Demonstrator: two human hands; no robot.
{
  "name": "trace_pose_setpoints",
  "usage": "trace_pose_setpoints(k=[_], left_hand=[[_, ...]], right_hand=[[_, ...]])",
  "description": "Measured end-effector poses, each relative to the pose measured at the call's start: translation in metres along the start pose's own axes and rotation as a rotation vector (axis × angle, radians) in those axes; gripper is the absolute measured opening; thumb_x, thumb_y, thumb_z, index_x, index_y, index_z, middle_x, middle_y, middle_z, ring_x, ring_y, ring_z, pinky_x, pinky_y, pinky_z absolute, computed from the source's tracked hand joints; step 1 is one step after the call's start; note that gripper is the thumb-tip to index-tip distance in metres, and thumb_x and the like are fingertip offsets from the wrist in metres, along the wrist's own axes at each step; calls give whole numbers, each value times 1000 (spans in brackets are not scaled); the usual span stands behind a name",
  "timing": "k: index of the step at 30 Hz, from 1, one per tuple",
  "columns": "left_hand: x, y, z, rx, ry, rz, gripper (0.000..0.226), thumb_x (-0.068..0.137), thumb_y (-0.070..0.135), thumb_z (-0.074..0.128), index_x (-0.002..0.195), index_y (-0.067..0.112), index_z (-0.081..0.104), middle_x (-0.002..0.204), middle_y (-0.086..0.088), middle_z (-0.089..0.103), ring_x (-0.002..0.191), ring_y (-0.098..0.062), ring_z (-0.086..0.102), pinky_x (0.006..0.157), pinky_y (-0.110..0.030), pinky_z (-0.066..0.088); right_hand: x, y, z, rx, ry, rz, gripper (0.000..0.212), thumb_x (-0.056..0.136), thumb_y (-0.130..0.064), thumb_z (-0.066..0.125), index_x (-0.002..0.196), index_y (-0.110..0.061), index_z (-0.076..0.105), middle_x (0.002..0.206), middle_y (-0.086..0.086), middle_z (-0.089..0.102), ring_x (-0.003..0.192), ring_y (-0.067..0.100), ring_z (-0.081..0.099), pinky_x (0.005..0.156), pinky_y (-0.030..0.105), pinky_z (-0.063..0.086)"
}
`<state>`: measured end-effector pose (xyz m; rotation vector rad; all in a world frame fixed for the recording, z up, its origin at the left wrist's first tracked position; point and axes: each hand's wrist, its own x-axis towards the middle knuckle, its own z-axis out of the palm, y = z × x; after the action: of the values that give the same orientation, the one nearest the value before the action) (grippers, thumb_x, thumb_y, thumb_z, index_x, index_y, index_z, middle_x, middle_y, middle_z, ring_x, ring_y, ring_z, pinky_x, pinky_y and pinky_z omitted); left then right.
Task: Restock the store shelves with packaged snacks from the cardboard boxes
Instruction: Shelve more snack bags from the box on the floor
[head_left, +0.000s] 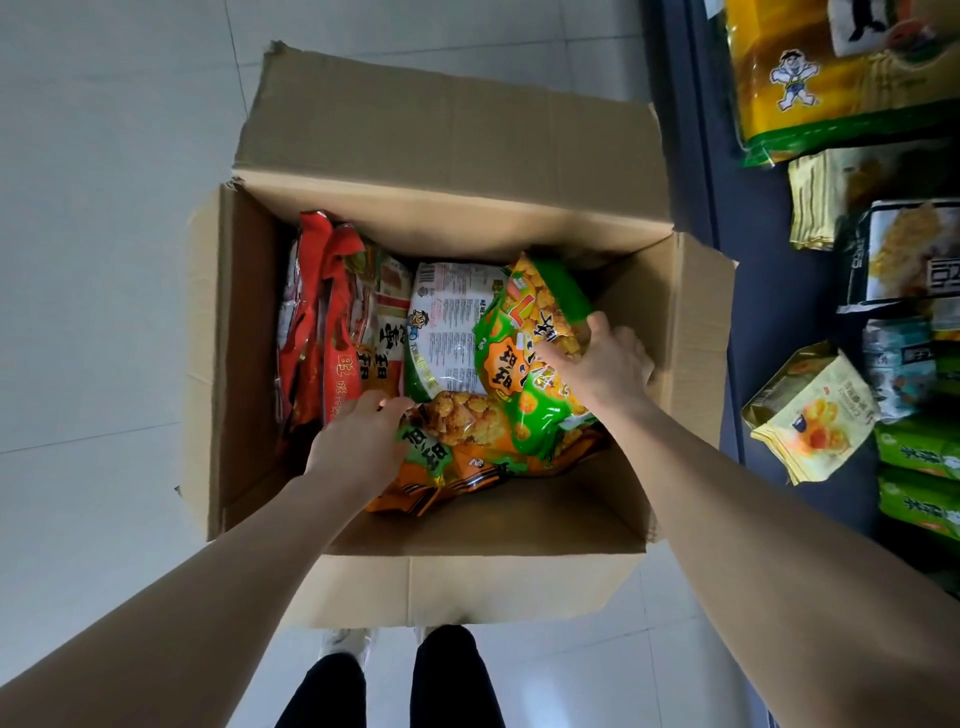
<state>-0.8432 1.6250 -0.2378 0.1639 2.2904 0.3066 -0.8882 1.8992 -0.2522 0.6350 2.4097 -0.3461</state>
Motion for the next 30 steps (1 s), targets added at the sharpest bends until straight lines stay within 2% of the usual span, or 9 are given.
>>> trace_pose_setpoints(k=[8,13,15,17,19,23,26,28,30], left_hand=[[5,-2,15,-24,-24,31,59,94,28,63,149,26,40,144,-4,46,129,-27,46,103,-44,48],[3,4,10,-130,12,58,57,97,35,59,149,21,39,142,-8,51,125,-27,52,103,-41,47],[4,10,2,-317,10,2,58,99,46,50,149,19,38,138,-9,56,120,-26,58,101,-43,48],[7,16,-10,-577,-51,-113,72,94,65,43,152,22,31,138,-7,58,118,-27,60,102,-46,48],[9,22,-26,-963,-136,-246,99,74,86,50,153,31,25,143,-4,55,119,-28,61,102,-50,49],[12,25,-44,-1433,-168,-326,94,62,60,84,141,35,41,125,2,68,106,-23,69,95,-51,53],[19,16,-44,-1417,15,-337,80,74,33,83,141,33,39,121,1,68,104,-24,69,90,-49,55],[25,4,-40,-1207,140,-325,95,73,40,85,147,40,27,127,3,64,109,-26,66,95,-53,52],[28,-12,-33,-917,222,-375,106,66,56,82,148,48,16,132,1,61,115,-31,62,98,-56,50]], right_hand=[[4,-6,-1,169,-9,37,59,83,-43,77,119,-19,38,116,6,64,105,35,66,83,40,51],[-12,1,-12,325,-89,-22,65,84,-43,77,131,-31,34,120,-2,60,110,30,63,95,43,51],[-17,0,-16,570,-181,-25,73,85,-40,77,143,-36,33,129,-4,60,108,21,61,90,37,54],[-23,-6,-18,856,-314,4,60,89,-31,76,140,-32,45,129,-3,65,101,13,65,83,29,57],[-27,-13,-14,950,-408,35,56,86,-39,78,134,-35,51,130,-2,66,111,16,66,101,40,51],[-31,-24,-10,897,-584,21,102,59,-80,76,147,-45,39,147,-5,53,135,22,50,118,52,33],[-29,-27,-12,703,-506,-97,77,90,-77,43,154,-36,32,157,-1,41,142,21,40,119,50,30],[-26,-18,-5,562,-300,-169,60,102,-61,32,150,-27,41,148,4,51,135,23,49,112,42,39],[-23,-5,7,306,-111,-212,53,103,-51,43,147,-21,44,140,5,57,127,24,55,101,37,46]])
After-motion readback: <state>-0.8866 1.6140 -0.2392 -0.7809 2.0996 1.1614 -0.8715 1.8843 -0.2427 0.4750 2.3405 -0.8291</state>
